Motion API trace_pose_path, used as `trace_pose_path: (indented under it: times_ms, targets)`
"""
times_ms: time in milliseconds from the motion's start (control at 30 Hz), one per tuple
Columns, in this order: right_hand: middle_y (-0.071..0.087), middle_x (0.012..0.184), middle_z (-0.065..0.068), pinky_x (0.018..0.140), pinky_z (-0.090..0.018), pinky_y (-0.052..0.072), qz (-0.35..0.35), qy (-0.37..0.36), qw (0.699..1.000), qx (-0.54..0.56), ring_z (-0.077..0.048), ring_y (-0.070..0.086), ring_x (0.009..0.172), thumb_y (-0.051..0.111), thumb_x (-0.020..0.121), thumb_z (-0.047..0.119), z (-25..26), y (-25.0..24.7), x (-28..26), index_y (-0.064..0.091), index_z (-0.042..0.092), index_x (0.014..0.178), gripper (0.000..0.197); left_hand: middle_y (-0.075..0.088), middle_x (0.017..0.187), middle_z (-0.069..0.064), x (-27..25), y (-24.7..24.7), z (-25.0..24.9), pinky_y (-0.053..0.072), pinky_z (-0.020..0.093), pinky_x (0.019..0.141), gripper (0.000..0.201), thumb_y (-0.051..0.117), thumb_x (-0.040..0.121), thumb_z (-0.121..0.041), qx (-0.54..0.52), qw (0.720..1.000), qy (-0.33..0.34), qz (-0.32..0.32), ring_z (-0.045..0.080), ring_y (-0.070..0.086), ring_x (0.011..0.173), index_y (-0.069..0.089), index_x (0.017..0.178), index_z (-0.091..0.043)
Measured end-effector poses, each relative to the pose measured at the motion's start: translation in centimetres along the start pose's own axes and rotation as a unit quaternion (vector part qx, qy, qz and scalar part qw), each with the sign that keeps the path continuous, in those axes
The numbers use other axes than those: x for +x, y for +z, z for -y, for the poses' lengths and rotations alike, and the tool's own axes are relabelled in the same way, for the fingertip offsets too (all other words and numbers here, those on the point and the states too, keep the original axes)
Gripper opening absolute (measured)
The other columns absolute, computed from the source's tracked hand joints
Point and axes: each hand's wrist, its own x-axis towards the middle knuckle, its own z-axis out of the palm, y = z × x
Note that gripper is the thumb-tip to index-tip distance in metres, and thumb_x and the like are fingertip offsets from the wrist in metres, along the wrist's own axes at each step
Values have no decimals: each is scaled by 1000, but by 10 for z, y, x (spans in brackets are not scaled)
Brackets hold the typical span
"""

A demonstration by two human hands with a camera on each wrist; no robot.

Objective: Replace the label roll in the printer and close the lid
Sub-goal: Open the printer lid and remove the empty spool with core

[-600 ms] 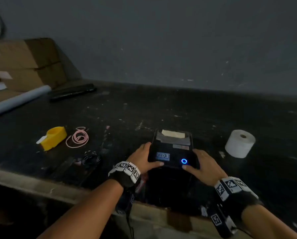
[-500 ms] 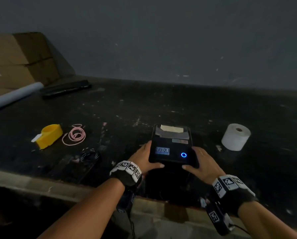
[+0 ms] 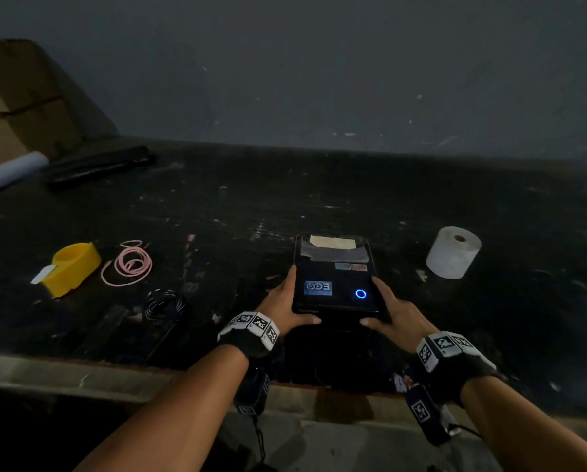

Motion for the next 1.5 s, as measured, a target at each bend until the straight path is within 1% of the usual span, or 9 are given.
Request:
trace_pose_path:
  times_ms: [200,400,700,867,1133,1233,1333,1433,1500]
  targets:
    - [37,147,-14,110,-41,36,30,8,1000,3,-25,51,123,55,85,46,-3,0,3,-17,30,142,93,23,155,10,1,-1,1,31,38,115,122,76,70,-43,4,1000,2,4,24,33,139,-15,148,-14]
    - [31,150,-11,111,-41,31,42,0,999,30,-25,46,128,57,83,45,-4,2,7,-22,32,140,98,20,156,11,-1,-2,-3,28,37,116,121,75,72,-42,11,1000,0,-2,24,29,141,-14,148,-12]
    - [30,151,-11,109,-41,33,43,-9,999,29,-27,45,128,59,82,47,-5,-2,9,-16,33,141,97,25,154,12,-2,-3,-4,30,42,115,124,75,69,-47,-1,1000,-24,12,25,32,139,-17,147,-19]
    - [30,151,-11,111,-46,32,42,-12,999,14,-27,44,128,59,80,51,-9,-2,10,-16,39,139,96,22,155,12,-3,-3,-6,28,41,116,121,75,71,-44,-5,1000,-23,5,25,28,141,-15,148,-17]
    - [33,149,-12,111,-47,32,35,10,999,15,-28,46,127,60,78,52,-8,-2,12,-14,42,139,97,22,155,12,-6,-4,-7,27,39,117,119,75,71,-43,-12,1000,-25,-9,25,28,141,-12,148,-19]
    - [36,147,-12,109,-48,36,29,10,999,25,-27,49,124,60,77,53,-9,-3,12,-12,44,139,96,29,152,10,-8,-4,-8,31,39,115,116,76,69,-43,-25,999,-14,-26,24,33,139,-6,149,-21]
    - [44,140,-15,104,-41,41,-21,1,999,43,-26,54,117,58,79,54,-8,-5,11,-6,45,140,89,47,141,4,-12,-3,-15,36,27,106,100,76,72,-38,-85,991,24,-96,20,46,130,11,147,-22]
    - [56,129,-17,97,-34,44,-82,-9,996,42,-25,61,106,52,80,58,-5,-11,15,-4,39,142,86,52,138,2,-10,-8,-25,35,23,102,83,71,78,-38,-118,979,30,-161,17,49,127,24,144,-20]
    - [61,122,-18,96,-34,45,-99,-5,995,22,-24,64,101,49,81,60,-1,-16,19,-3,34,143,85,55,135,0,-5,-14,-31,36,20,99,76,69,78,-40,-121,977,37,-169,16,51,125,31,141,-22]
